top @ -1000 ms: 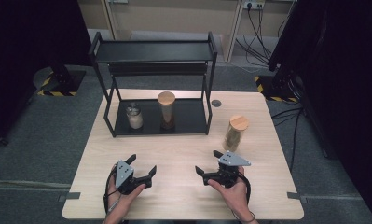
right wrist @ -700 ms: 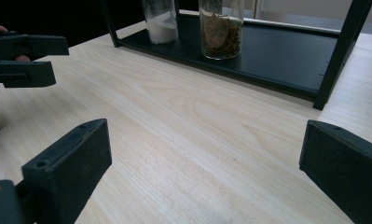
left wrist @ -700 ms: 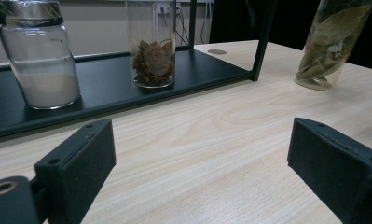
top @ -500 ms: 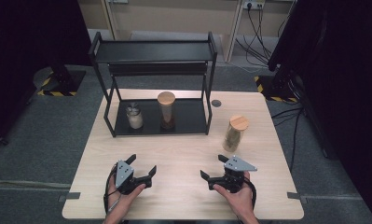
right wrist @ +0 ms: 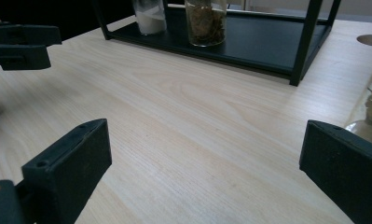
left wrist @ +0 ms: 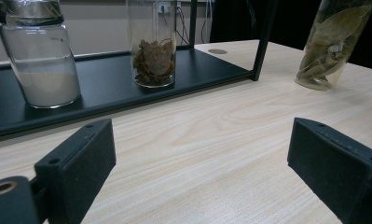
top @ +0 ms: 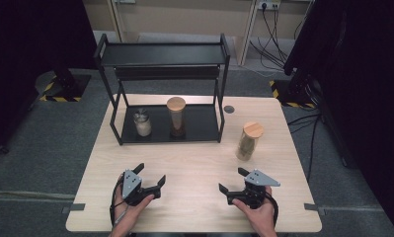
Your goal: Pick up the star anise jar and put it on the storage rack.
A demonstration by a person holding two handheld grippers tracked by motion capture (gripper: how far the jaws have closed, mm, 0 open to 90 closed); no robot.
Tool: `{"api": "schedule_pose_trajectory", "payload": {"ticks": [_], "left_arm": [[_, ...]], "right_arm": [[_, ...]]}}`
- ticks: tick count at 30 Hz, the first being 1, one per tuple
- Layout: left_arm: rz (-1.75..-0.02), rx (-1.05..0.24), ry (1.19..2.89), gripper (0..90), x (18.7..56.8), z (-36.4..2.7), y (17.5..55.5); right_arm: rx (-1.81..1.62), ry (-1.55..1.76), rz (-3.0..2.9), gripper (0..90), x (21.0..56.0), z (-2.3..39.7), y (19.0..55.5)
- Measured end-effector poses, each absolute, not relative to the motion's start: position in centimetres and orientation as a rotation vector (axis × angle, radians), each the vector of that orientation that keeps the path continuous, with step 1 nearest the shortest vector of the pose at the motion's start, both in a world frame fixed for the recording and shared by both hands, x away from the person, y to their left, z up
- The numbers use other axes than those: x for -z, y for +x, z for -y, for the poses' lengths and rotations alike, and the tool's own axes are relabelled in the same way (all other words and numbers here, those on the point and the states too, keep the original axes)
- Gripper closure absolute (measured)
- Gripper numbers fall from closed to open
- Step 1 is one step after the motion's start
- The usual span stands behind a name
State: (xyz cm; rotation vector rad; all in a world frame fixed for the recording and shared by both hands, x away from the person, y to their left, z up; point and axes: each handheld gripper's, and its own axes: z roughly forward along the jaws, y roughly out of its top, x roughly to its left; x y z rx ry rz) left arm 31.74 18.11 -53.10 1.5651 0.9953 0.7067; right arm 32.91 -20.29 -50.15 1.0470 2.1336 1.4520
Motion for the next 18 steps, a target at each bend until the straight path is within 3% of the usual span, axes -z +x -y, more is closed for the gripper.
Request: {"api": "schedule_pose_trajectory", "payload": {"ticks": [18], "left_arm": [[-0.999, -0.704, 1.565, 7.1, 53.1, -18.1, 31.8]], "right_arm": [[-1.443, 1.088, -2.098, 2.4, 50.2, 22.1, 31.8]]}}
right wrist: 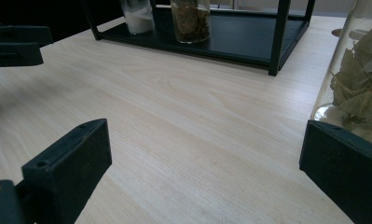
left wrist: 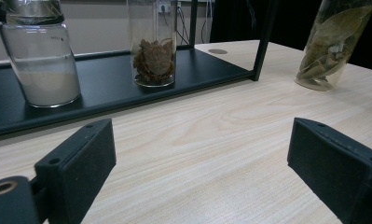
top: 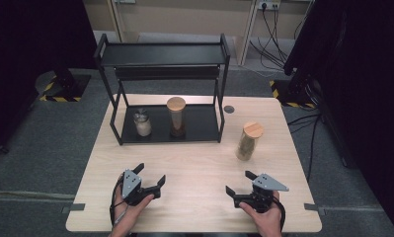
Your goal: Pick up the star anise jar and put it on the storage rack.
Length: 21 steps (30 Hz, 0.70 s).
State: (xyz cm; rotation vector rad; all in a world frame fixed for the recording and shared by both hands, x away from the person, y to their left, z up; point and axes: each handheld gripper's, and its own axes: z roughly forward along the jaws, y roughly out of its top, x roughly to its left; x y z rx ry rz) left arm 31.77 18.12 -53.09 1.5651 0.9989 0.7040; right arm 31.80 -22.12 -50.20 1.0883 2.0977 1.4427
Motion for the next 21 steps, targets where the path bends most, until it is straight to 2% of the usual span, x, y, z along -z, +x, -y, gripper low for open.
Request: {"api": "schedule_pose_trajectory", "payload": {"ticks": [21], "left_arm": [[-1.002, -0.705, 1.563, 7.1, 53.1, -18.1, 31.8]], "right_arm": [[-1.44, 1.125, -2.053, 2.3, 50.2, 23.8, 31.1]]}}
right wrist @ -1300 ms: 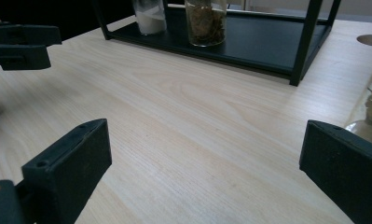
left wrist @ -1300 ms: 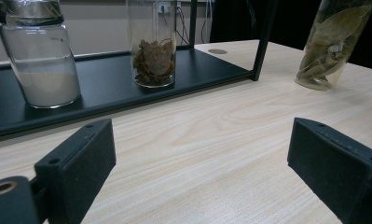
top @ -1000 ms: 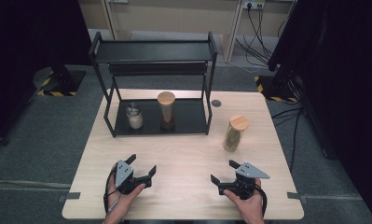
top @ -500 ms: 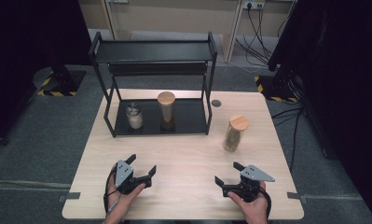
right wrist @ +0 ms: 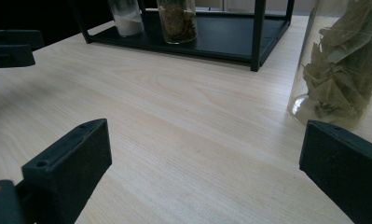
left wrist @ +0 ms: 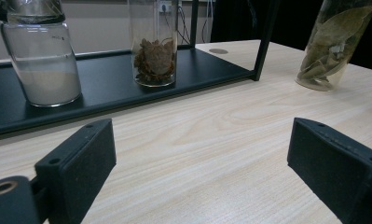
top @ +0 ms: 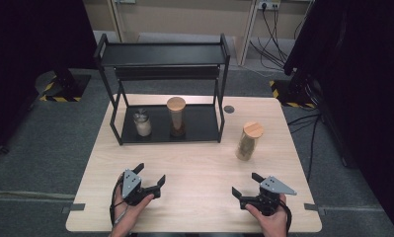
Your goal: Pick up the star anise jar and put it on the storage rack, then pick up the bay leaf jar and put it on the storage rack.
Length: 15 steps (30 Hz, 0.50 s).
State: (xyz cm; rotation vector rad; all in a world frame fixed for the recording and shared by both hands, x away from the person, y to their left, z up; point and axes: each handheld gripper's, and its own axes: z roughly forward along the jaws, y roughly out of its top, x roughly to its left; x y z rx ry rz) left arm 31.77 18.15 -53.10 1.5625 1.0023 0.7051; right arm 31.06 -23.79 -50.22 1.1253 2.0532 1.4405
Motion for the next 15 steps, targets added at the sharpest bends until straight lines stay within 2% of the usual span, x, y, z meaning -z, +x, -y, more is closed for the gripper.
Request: {"api": "schedule_pose_trajectory", "payload": {"ticks": [15], "left_arm": [[-1.007, -0.702, 1.557, 7.1, 53.1, -18.2, 31.78]], "right_arm": [[-1.438, 1.141, -2.017, 2.4, 50.06, 24.66, 30.92]]}}
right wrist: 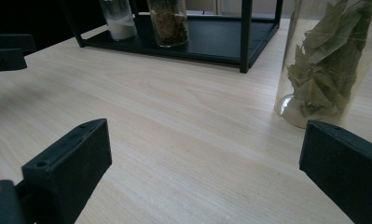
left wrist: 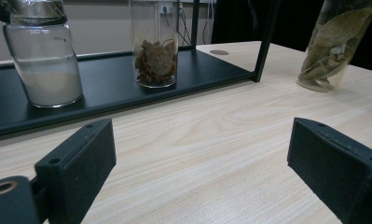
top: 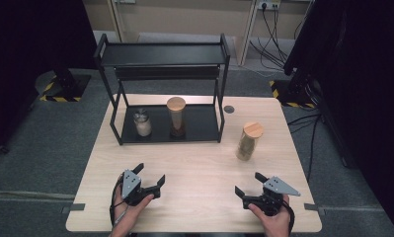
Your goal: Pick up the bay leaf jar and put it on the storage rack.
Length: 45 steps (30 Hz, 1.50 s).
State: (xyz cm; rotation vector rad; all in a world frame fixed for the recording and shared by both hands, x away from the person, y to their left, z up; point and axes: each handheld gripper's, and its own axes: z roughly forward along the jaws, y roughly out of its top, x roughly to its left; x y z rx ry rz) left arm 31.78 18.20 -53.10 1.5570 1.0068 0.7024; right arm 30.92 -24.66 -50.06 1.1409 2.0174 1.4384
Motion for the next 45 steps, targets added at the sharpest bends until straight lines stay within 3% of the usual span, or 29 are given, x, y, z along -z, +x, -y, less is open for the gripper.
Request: {"api": "schedule_pose_trajectory", "payload": {"ticks": [19, 45], "left_arm": [[-1.006, -0.704, 1.557, 7.1, 53.1, -18.2, 31.8], [-1.008, -0.695, 1.548, 7.1, 53.1, -18.3, 31.8]], "right_arm": [[-1.411, 1.174, -1.909, 2.4, 49.3, 26.9, 31.4], [-1.359, 1.156, -1.812, 5.5, 46.9, 26.5, 35.4]]}}
